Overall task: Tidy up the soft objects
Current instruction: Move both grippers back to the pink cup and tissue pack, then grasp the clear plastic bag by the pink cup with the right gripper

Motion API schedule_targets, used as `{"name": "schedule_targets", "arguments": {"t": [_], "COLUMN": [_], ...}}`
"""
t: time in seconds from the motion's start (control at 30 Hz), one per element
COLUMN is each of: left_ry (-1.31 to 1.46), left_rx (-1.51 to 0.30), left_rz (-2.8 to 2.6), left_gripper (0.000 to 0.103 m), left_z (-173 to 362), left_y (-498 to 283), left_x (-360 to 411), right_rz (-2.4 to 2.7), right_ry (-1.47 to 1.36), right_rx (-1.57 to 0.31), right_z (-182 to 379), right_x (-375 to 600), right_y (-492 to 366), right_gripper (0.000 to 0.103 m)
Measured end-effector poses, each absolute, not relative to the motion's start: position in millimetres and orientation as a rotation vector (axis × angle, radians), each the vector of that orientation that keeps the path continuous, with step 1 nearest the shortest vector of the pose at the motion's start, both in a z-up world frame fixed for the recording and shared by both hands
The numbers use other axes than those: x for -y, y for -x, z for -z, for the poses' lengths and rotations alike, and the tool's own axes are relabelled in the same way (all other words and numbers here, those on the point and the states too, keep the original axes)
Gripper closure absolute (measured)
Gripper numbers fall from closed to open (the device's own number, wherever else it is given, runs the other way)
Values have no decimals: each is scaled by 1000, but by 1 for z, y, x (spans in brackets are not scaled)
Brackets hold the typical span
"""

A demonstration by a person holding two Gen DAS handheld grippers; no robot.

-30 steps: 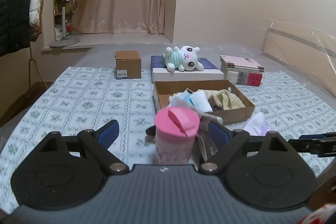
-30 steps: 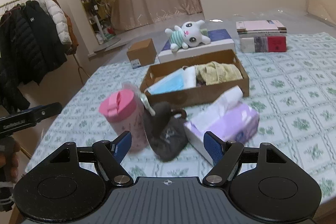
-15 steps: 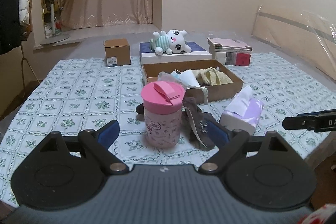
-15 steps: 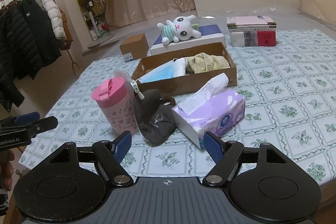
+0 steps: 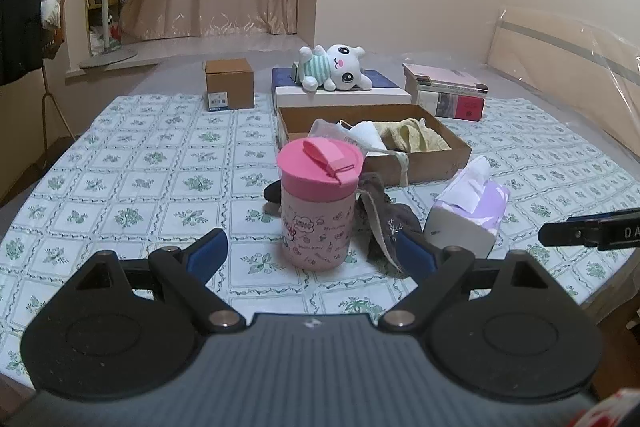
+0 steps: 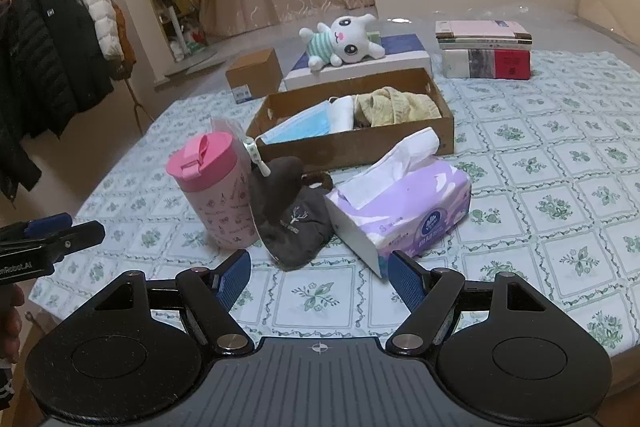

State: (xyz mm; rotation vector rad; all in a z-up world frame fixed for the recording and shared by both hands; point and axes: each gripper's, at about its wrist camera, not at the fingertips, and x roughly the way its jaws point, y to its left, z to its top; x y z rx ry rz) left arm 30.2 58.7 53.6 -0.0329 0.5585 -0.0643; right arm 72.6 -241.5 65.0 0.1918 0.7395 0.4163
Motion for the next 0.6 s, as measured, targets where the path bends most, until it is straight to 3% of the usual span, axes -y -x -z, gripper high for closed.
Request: {"name": "schedule_targets", "arguments": {"t": [0.6], "left_ry": [-50], "left_rx": [-565], "left_rz": [117], "left_gripper": [16], "left_z": [-31], "left_y": [-63], "left_x": [-124], "right_rz": [-538], "right_ry": [-3], "right_rx": [-734], "right_z": [-72], "right_x": [196], "right_y": [-134], "right_gripper": [28]}}
